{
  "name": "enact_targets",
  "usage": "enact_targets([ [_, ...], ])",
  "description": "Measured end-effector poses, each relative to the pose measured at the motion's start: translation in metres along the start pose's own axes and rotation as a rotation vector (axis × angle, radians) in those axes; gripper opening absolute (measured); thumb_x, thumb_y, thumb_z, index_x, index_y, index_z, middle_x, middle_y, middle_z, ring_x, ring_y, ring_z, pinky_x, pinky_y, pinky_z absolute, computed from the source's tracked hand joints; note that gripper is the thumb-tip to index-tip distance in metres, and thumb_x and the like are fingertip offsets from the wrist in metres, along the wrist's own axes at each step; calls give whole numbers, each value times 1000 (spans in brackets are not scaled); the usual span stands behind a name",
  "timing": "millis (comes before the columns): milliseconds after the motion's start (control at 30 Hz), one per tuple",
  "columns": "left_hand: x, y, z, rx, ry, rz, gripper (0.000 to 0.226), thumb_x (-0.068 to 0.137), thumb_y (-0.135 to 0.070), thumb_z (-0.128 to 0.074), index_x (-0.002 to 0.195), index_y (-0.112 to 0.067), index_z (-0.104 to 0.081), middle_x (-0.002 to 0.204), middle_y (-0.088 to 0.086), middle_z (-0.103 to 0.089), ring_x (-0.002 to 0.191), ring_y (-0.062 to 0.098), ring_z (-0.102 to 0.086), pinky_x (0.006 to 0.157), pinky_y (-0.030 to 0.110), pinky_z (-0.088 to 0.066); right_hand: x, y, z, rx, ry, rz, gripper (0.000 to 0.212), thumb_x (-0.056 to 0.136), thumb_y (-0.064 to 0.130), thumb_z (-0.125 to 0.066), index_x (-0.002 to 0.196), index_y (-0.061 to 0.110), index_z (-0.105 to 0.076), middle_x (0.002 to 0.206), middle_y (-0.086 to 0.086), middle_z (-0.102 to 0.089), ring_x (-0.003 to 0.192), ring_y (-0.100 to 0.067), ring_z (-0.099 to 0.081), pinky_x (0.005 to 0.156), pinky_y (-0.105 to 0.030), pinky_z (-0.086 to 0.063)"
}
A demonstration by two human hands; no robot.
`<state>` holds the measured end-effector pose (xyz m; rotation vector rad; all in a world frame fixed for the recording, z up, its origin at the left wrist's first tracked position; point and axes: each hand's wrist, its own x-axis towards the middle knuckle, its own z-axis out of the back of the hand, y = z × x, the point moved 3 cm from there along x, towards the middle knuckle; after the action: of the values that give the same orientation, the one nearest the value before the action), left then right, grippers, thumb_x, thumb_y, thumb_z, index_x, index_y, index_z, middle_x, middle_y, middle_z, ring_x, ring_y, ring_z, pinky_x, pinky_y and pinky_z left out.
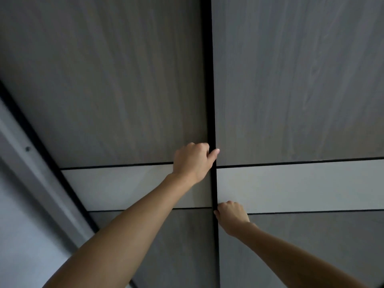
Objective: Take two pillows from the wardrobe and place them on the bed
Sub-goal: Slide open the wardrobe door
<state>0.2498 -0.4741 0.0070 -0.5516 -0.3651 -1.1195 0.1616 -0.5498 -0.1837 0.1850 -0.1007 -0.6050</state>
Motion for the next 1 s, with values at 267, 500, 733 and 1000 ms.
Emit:
enact_targets([
  [267, -20, 99, 46, -19, 44, 37, 50, 90, -47, -48, 55, -13, -42, 56, 8, -53, 60, 34, -53, 57, 36, -43, 25, 106, -22, -33, -2, 24, 33, 98, 34, -40, 102, 9, -61, 108, -17, -66, 97, -37, -61, 78, -39, -46],
  [500, -38, 176, 85, 77, 78, 127, 51, 92, -45, -47, 53, -13, -37, 57, 8, -51, 60, 34, -55, 55, 36, -42, 53, 190, -38, -59, 9, 134, 33, 96, 37, -41, 101, 13, -62, 108, -15, -67, 98, -35, -62, 78, -36, -46],
  [733, -55, 233, 114, 224, 65, 233, 51, 92, -48, -46, 54, -16, -36, 53, 1, -45, 56, 29, -54, 50, 31, -35, 80, 252, -54, -46, 28, 270, 34, 95, 39, -40, 99, 17, -65, 108, -8, -69, 99, -30, -63, 79, -35, -47],
  [1000, -74, 275, 140, 501, -120, 170, 43, 81, -49, -63, 54, -18, -51, 42, -3, -44, 41, 23, -47, 42, 20, -20, 94, 295, -66, 19, 52, 360, 31, 90, 35, -42, 96, 14, -65, 107, -12, -68, 98, -34, -63, 81, -36, -49],
])
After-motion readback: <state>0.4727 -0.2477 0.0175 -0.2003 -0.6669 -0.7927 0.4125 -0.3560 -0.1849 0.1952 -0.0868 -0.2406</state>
